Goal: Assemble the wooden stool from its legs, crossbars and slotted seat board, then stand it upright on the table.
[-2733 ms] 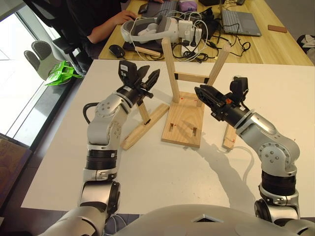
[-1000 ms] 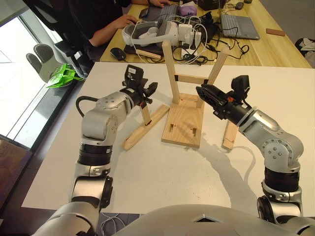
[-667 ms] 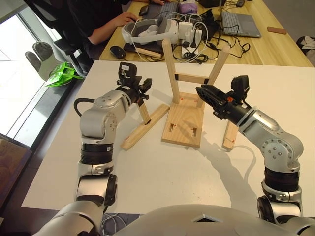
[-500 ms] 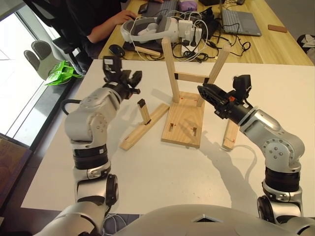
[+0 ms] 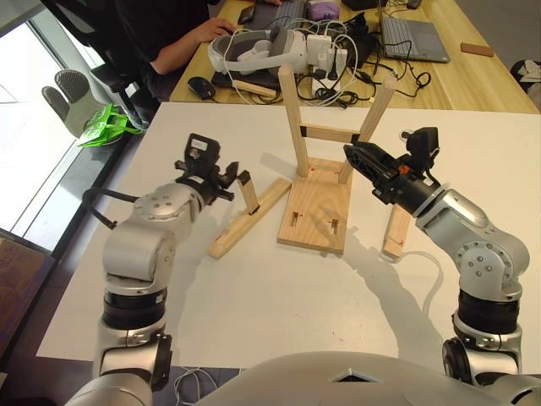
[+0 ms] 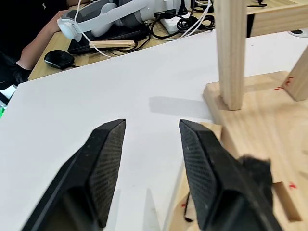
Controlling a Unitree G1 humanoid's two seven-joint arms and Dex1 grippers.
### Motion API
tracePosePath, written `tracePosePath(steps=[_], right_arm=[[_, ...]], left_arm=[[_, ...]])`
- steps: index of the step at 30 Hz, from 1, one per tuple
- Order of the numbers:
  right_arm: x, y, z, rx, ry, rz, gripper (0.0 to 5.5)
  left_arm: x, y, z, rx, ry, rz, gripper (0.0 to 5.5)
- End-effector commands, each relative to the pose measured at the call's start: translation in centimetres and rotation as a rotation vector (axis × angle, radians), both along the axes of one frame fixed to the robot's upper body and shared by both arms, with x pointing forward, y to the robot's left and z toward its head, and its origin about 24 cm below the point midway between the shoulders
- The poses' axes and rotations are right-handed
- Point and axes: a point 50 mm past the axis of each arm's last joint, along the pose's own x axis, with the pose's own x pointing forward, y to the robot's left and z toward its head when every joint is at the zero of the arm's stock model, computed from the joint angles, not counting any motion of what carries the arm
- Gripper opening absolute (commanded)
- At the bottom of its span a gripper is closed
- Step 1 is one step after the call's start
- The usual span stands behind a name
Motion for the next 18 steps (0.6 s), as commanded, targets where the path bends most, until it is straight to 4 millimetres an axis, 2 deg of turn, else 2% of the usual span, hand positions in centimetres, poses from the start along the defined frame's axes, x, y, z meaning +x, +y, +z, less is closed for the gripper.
tracePosePath(steps=[1,5,7,10,12,14,16,17,18], right_arm=[[0.1,-0.5,0.2,-0.012,0.000,-0.011,1.36],[-0.1,-0.6,0.1,-0.013,-0.001,-0.023,1.36],[-0.1,-0.6,0.1,-0.015,-0.002,-0.020,1.36],[-0.1,-0.8,0.1,-0.018,-0.002,-0.023,1.36],[-0.2,-0.9,0.1,-0.017,-0.002,-0.029,1.36],[-0.5,-0.9,0.0,-0.012,0.001,-0.017,1.36],[-0.8,-1.0,0.0,-0.009,0.004,-0.009,1.36],[-1.0,-1.0,-0.1,-0.007,0.006,-0.007,1.36],[-1.0,-1.0,-0.1,-0.005,0.008,0.001,1.36]], left_arm=[[-0.3,-2.1,2.1,-0.057,-0.046,-0.073,2.05],[-1.6,-4.2,1.8,-0.153,0.018,-0.176,2.05],[-1.9,-4.1,1.8,-0.162,0.010,-0.152,2.05],[-0.4,-1.8,4.3,-0.226,-0.131,-0.007,2.05],[0.4,0.9,6.1,-0.259,-0.244,0.129,2.05],[0.4,3.4,6.8,-0.264,-0.275,0.194,2.05],[-0.4,3.2,7.1,-0.329,-0.271,0.097,2.05],[-1.0,2.3,7.4,-0.386,-0.266,0.003,2.05],[-2.0,0.8,7.7,-0.475,-0.258,-0.164,2.05]])
